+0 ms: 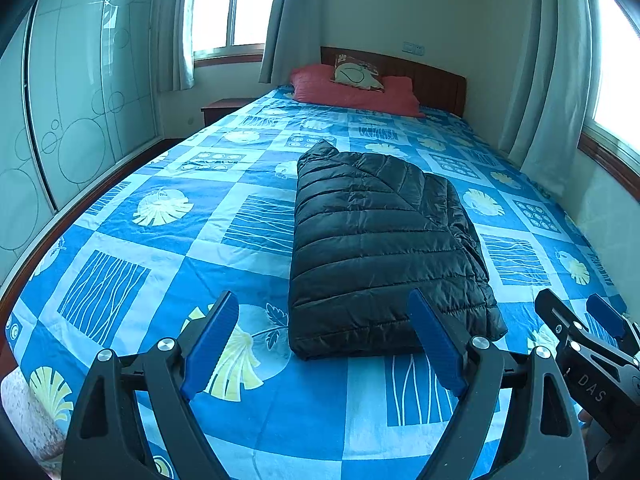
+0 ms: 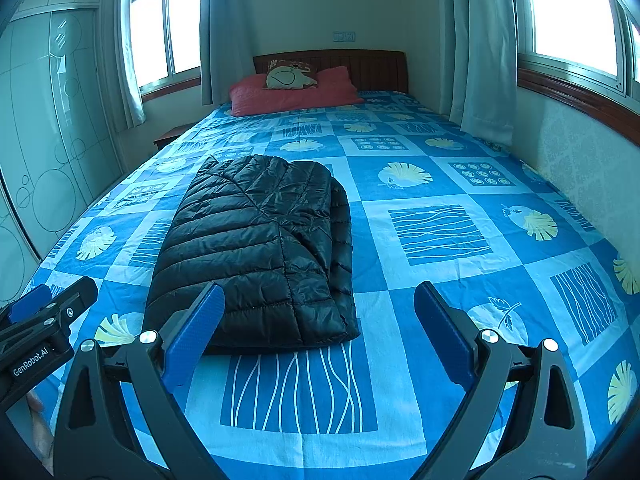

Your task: Fold large clothes

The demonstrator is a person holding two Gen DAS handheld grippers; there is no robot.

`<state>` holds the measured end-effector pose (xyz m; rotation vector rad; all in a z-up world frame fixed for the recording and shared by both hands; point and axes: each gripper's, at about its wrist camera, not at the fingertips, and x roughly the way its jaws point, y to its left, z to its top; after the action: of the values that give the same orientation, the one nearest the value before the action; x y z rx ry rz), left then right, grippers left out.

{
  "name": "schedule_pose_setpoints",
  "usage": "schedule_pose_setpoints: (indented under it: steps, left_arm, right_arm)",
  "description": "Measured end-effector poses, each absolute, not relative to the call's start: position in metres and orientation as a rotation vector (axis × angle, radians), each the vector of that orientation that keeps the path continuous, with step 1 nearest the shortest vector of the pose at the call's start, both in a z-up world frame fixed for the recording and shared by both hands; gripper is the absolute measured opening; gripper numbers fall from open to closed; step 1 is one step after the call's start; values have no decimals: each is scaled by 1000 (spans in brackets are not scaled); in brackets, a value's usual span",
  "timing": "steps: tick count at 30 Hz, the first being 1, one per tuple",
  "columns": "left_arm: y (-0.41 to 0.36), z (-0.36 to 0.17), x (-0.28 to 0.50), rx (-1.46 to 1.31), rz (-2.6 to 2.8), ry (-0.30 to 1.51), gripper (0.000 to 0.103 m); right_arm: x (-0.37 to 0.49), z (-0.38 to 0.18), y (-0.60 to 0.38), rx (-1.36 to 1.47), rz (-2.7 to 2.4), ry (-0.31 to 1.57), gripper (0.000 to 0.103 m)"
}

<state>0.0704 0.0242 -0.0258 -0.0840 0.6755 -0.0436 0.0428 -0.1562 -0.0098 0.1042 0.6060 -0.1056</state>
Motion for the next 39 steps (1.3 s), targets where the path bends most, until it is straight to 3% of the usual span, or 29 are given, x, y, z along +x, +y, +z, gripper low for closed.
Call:
schedule_pose_setpoints:
  steps: [39]
  left_arm:
    - [12, -21, 68, -11, -48, 627, 86]
  right_arm:
    - [40, -13, -161, 104, -107, 609, 95]
